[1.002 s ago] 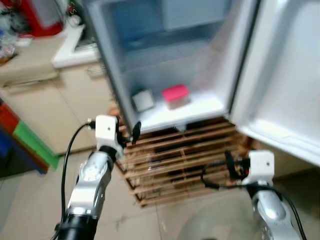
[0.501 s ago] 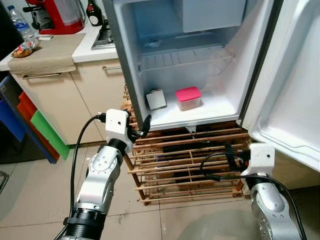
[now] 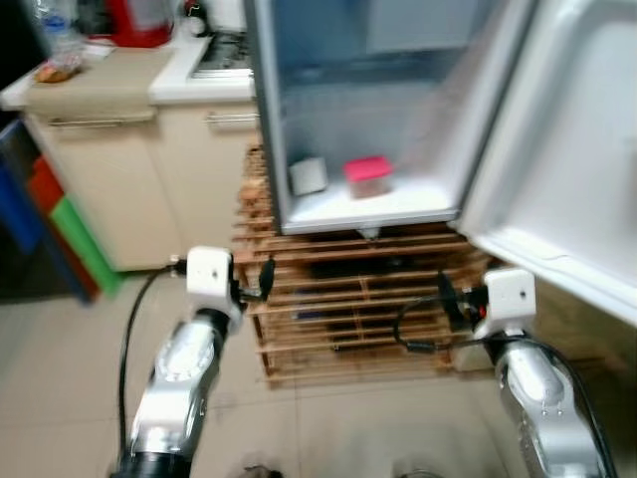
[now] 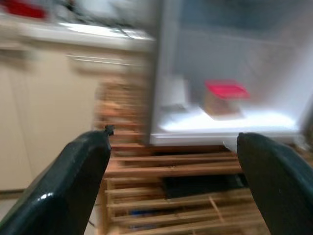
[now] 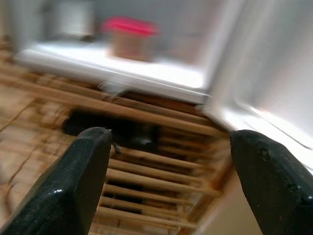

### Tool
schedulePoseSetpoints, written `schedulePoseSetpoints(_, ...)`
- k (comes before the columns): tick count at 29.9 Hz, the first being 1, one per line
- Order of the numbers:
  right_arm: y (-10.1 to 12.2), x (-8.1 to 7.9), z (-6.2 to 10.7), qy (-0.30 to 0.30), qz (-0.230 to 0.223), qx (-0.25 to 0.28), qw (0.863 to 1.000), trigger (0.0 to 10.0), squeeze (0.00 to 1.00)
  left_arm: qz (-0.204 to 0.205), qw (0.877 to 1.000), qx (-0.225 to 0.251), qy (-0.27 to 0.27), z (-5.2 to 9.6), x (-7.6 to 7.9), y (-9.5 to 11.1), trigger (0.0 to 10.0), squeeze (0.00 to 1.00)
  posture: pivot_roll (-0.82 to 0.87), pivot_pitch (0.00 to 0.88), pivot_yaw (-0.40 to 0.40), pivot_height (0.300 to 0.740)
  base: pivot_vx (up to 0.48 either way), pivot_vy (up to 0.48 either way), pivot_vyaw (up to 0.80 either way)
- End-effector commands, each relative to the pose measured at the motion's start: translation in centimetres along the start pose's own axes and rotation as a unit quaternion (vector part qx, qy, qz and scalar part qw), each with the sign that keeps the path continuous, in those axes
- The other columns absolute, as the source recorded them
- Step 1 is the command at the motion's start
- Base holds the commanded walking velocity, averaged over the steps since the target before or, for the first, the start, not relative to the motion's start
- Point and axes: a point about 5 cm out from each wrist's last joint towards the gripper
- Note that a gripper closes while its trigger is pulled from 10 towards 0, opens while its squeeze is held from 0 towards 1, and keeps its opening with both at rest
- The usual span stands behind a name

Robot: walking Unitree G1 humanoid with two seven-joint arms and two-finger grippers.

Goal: Restocking fridge

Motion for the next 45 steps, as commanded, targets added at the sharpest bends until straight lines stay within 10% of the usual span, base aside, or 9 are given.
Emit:
schedulePoseSetpoints(1, 0.9, -0.9, -0.4, 0.018, -0.009, 0.016, 1.0, 10.0, 0.0, 0.003, 1.0, -0.021, 0.021, 0.5, -0.8, -0.9, 10.0, 0.0, -0.15, 0.0, 0.011, 0.74, 0.0, 0.0, 0.0)
schedulePoseSetpoints(32, -3.5, -1.2, 2.4, 0.012, -0.018, -0.056, 0.998, 10.0, 0.0, 0.017, 0.998, -0.024, -0.05, 0.1, 0.3, -0.8, 10.0, 0.0, -0.19, 0.0, 0.077, 0.74, 0.191, -0.299, 0.0)
schedulePoseSetpoints(38, -10.3, -0.4, 5.3, 0.039, 0.057, -0.217, 0.974, 10.0, 0.0, -0.016, 0.996, -0.087, -0.003, -1.5, -2.3, -2.2, 10.0, 0.0, -0.18, 0.0, 0.076, 0.74, 0.0, 0.0, 0.0)
schedulePoseSetpoints(45, -15.5, 7.6, 9.2, -0.112, 0.116, -0.389, 0.907, 10.0, 0.0, -0.092, 0.945, -0.309, 0.059, 0.1, -6.9, -8.4, 10.0, 0.0, -0.2, 0.0, 0.101, 0.74, 0.0, 0.0, 0.0)
Point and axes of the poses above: a point about 5 cm out from each wrist's last joint towards the gripper, its own z axis pointing back from the gripper into the wrist, its own y axis along the axis of the wrist's last joint, x = y × z, and after that the axes turned 9 degrees about z, right-handed
